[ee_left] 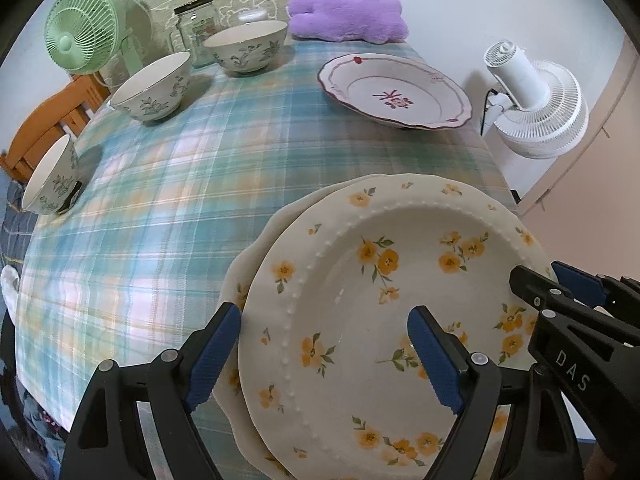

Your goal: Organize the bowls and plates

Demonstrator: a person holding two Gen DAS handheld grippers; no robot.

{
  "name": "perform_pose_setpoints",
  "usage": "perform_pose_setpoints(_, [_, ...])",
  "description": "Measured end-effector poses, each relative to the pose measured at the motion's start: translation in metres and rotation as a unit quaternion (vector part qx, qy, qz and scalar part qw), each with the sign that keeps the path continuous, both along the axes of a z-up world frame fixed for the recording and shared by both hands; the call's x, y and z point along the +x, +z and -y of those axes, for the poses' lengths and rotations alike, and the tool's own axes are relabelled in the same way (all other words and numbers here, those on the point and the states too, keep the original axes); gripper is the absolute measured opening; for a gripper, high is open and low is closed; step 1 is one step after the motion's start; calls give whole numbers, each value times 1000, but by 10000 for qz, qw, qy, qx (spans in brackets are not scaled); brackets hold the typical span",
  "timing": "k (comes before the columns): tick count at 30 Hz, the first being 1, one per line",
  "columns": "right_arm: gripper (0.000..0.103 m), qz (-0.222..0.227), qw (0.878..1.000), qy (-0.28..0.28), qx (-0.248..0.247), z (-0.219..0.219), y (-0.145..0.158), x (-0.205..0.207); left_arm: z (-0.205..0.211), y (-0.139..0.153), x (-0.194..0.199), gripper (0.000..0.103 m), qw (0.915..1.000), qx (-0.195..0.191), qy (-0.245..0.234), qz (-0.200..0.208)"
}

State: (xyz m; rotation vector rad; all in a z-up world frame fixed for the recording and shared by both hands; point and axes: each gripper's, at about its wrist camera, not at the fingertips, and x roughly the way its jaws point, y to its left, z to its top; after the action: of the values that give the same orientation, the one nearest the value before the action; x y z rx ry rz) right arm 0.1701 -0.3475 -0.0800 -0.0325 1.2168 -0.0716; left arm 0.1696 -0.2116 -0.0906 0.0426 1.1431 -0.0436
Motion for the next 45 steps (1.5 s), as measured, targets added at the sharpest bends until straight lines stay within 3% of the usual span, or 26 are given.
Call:
perform_pose_setpoints(10, [40, -5, 9998, 181, 80, -8, -4, 10, -6, -1, 0, 87, 9997, 65, 246, -30])
perform_pose_setpoints(19, [46, -200, 9994, -158, 235, -8, -2, 8, -15, 9, -5, 90, 9999, -22, 100, 25])
perform_pose_setpoints(21, [58, -75, 9993, -182, 310, -12, 5, 3, -19, 13, -6, 91, 9999, -74, -1, 75])
perform_pose_setpoints(24, [67, 151, 9993, -192, 281, -21, 19, -6, -26, 21, -7, 92, 9997, -155, -132, 131])
perform_pose_setpoints(36, [67, 800, 9943, -669, 205, -49, 76, -7, -47, 71, 19, 94, 9953, -355, -717, 539])
perform_pose_setpoints(45, [67, 1098, 9913, -668, 280, -31, 92, 56, -29, 86, 73, 94, 9939, -297, -542, 912])
